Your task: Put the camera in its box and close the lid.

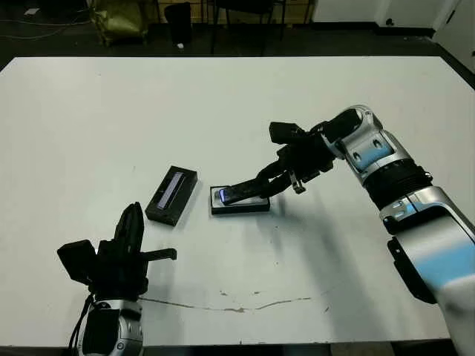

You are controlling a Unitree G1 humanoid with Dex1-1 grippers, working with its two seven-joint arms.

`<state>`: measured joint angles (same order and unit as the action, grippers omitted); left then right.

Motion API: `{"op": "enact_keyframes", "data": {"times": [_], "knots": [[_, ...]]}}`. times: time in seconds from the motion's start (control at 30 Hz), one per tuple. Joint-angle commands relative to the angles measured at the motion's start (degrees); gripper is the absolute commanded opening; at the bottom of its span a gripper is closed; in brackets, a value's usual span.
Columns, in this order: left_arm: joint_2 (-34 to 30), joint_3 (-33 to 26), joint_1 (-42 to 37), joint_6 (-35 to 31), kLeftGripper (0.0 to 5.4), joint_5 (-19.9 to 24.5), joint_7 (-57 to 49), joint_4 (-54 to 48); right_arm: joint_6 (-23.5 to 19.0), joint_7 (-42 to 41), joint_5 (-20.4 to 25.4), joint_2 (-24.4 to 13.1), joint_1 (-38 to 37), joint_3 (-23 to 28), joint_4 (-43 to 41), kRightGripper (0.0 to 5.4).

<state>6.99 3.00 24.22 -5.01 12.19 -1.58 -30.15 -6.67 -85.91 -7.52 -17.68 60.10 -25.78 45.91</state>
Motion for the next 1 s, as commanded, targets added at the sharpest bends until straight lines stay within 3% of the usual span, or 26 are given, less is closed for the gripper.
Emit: {"op": "enact_keyframes", "data": {"times": [0.03,0.57,1.0], "knots": [[0.2,0.0,0.7,-1.0,0.0,0.5,-0.3,0.6,-0.1,0.1,-1.0,-0.1,-0.8,-0.8,-0.8,0.28],[0.5,0.7,0.5,-1.0,0.0,-0.6,-1.1,1.0,-0.7,1.4,3.3,1.0,-0.8,4.3,2.2,0.28],[0.3,1.0,0.7,-0.9,0.0,-0.8,-1.4,0.8,-0.1,1.3,1.8,0.5,-0.4,3.3,1.6,0.28]]}}
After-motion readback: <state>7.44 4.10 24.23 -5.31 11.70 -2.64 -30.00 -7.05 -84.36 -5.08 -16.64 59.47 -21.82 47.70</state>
